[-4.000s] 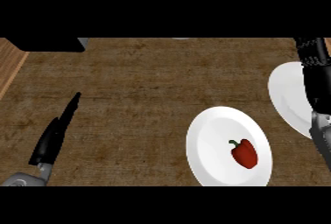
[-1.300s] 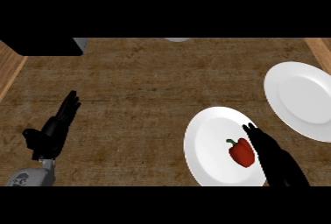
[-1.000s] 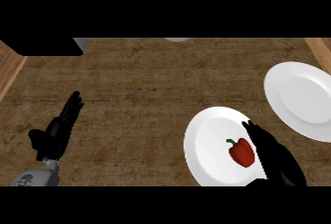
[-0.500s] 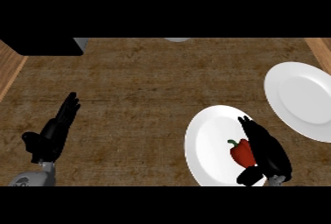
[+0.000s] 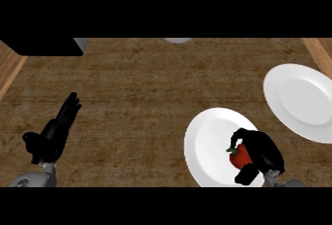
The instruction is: Pick the bell pepper from the plate and place it in the plate
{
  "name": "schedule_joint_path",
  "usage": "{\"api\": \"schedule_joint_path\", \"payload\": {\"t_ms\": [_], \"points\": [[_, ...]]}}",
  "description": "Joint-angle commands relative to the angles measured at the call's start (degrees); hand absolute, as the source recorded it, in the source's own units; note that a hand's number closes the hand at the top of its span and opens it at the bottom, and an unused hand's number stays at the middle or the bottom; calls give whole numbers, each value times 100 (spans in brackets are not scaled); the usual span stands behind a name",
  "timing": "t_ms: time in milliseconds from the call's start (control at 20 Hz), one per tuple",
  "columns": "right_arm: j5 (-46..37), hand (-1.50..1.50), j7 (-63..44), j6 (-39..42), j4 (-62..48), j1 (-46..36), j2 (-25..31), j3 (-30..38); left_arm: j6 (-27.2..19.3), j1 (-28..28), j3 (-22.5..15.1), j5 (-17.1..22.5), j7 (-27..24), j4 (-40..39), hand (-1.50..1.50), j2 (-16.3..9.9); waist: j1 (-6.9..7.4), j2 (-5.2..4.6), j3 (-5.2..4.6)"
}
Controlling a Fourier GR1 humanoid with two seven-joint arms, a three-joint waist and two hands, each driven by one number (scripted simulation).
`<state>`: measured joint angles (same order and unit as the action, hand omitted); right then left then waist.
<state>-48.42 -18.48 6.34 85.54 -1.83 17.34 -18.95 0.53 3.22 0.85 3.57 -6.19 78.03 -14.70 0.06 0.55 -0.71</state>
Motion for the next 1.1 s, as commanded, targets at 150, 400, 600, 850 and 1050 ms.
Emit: {"api": "schedule_joint_path", "payload": {"t_ms": [150, 400, 600, 850, 1050], "points": [[287, 150, 591, -809, -2, 1026, 712, 1104, -109, 89, 90, -56, 171, 28, 0, 35, -219, -34, 84], [1270, 150, 559, -1148, -758, 1492, 1596, 3320, -133, -386, 291, 46, -157, -35, 0, 18, -591, 5, 106], [1849, 150, 1863, -1833, -1401, 1948, 1947, 4408, 8, -427, 187, -5, -373, -169, 0, 51, -357, -19, 91], [2621, 150, 3202, -1521, -1814, 2377, 2438, 5392, 98, 29, 228, 42, 111, 6, 0, -84, -144, -37, 75], [2768, 150, 3282, -1476, -1136, 2747, 2207, 5787, 22, -61, 158, -73, 96, 56, 0, 79, -87, -44, 67]]}}
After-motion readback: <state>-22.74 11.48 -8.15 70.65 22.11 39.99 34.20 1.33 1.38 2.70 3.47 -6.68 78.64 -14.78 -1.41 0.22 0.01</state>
